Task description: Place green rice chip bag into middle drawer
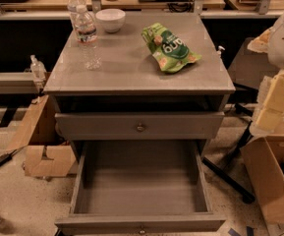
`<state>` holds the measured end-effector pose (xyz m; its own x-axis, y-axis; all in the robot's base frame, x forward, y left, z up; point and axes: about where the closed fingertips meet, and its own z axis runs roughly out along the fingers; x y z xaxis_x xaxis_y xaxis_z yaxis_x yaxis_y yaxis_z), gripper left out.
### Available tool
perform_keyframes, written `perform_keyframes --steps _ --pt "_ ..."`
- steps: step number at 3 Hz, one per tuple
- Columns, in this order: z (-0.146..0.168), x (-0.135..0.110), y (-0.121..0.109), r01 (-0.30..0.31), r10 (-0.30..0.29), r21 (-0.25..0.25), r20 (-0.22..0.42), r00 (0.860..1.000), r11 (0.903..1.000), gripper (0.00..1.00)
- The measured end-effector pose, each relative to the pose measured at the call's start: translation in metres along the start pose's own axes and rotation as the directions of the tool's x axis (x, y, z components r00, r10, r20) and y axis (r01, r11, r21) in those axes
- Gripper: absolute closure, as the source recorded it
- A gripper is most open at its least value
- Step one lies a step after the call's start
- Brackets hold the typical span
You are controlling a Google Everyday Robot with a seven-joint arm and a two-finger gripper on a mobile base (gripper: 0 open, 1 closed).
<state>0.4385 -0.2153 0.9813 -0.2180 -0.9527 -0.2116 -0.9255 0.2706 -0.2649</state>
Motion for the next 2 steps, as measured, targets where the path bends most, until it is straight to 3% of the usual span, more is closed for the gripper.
perform_keyframes --steps 1,2 --pt "0.000 0.000 0.000 0.000 0.000 0.000 0.000 1.000 1.0000 0.00" --pt "0.005 -0.009 -0.021 -0.017 0.013 0.056 0.064 0.998 0.9983 0.00"
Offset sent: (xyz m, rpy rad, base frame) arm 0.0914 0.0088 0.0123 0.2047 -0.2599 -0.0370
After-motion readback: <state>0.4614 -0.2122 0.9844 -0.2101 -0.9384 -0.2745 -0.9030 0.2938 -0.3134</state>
